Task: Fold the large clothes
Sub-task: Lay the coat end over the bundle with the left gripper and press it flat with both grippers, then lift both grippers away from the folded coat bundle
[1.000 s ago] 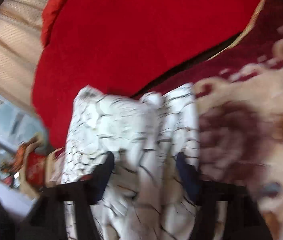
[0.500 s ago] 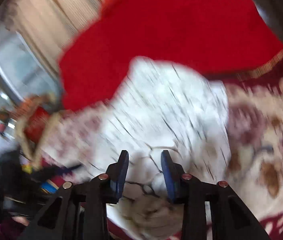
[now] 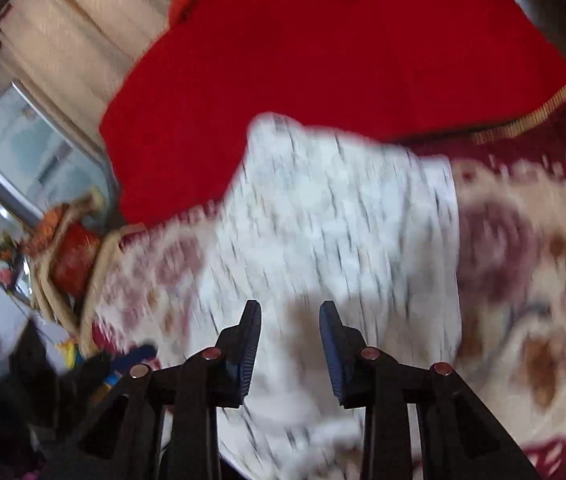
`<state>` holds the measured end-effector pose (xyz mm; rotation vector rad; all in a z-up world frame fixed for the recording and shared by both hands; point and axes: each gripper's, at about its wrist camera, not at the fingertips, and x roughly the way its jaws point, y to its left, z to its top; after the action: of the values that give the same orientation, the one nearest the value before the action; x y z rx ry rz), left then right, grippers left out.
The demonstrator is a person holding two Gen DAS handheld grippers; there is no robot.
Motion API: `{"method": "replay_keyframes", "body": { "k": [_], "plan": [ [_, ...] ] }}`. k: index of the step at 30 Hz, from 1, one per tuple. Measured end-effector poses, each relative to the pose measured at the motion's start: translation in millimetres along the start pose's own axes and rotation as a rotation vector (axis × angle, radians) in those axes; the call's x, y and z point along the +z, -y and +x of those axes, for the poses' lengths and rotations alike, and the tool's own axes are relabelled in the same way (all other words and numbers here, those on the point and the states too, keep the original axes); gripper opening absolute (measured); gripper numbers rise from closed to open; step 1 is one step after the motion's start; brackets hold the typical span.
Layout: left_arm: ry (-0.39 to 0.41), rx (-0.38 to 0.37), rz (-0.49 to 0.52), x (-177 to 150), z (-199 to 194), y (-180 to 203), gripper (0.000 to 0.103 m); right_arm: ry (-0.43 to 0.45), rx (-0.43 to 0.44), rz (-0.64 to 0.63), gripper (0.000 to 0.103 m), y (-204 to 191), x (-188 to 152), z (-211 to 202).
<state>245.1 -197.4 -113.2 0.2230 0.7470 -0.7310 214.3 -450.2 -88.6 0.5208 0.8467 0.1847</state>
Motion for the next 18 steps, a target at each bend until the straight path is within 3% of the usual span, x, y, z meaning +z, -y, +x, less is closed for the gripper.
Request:
{"method": "replay_keyframes", "body": {
  "k": [2, 4, 5, 7, 9, 10, 11, 18],
  "plan": [
    [-0.011, 0.046, -0.002, 4.2, 11.6, -7.0, 0.062, 0.012, -0.076, -0.012, 0.034, -4.3, 33.6, 11.6],
    [-0.106, 0.092, 0.004, -0.6, 42.9, -10.2, 0.062, 0.004, -0.102, 0.013, 0.034, -2.8, 58.1, 31.1],
    [-0.119, 0.073, 0.014, -4.7, 53.8, -10.1, 0.062, -0.007, -0.117, 0.013, 0.034, -2.5, 73.4, 49.7],
    [-0.088, 0.088, 0.015, -13.6, 63.0, -8.1, 0.065, -0.029, -0.17, 0.001, 0.034, 3.1, 87.1, 81.8],
    [-0.055, 0.109, 0.039, -14.3, 60.0, -3.4, 0.066, -0.123, -0.239, 0.016, 0.034, 22.5, 90.5, 126.6],
    [-0.059, 0.128, 0.062, -13.1, 59.6, -0.8, 0.066, -0.174, -0.244, 0.026, 0.035, 33.2, 87.2, 146.9],
    [-0.062, 0.135, 0.068, -12.5, 58.6, 0.1, 0.066, -0.172, -0.22, 0.052, 0.035, 41.9, 83.2, 153.6],
    [-0.064, 0.175, 0.049, -17.6, 46.6, 1.9, 0.066, -0.097, -0.18, 0.042, 0.034, 16.5, 55.4, 73.1]
  ]
}}
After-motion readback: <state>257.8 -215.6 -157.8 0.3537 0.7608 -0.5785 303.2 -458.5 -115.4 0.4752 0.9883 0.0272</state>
